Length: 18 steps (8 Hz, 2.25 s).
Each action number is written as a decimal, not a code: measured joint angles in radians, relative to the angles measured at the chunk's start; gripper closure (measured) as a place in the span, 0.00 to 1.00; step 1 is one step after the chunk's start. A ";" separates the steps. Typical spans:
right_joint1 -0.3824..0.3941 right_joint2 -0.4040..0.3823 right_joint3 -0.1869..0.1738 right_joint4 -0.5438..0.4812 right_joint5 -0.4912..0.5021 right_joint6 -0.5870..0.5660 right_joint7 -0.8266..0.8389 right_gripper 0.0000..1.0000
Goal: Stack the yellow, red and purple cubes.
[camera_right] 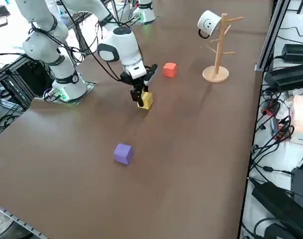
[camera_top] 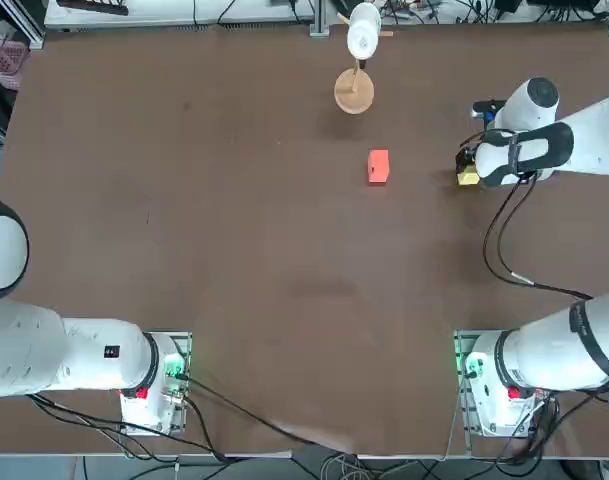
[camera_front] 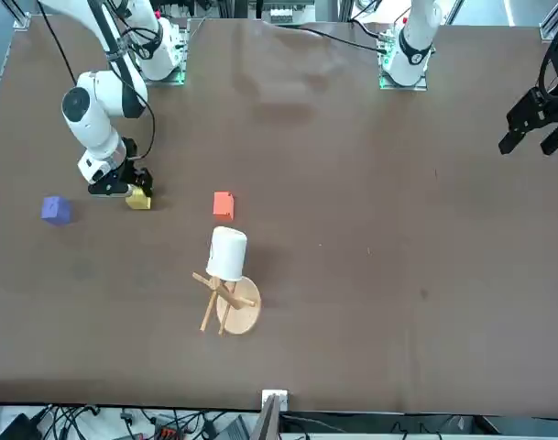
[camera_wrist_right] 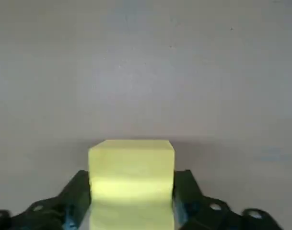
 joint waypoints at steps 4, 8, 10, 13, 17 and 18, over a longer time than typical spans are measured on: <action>0.042 -0.027 0.028 0.026 0.001 0.007 0.053 0.00; 0.311 -0.023 0.064 0.106 0.001 0.001 0.458 0.00; 0.368 0.017 0.065 0.150 0.001 -0.004 0.512 0.00; 0.426 0.086 0.065 0.212 0.001 -0.004 0.580 0.00; 0.457 0.150 0.064 0.276 0.001 -0.005 0.631 0.00; 0.468 0.165 0.064 0.288 0.001 -0.005 0.647 0.00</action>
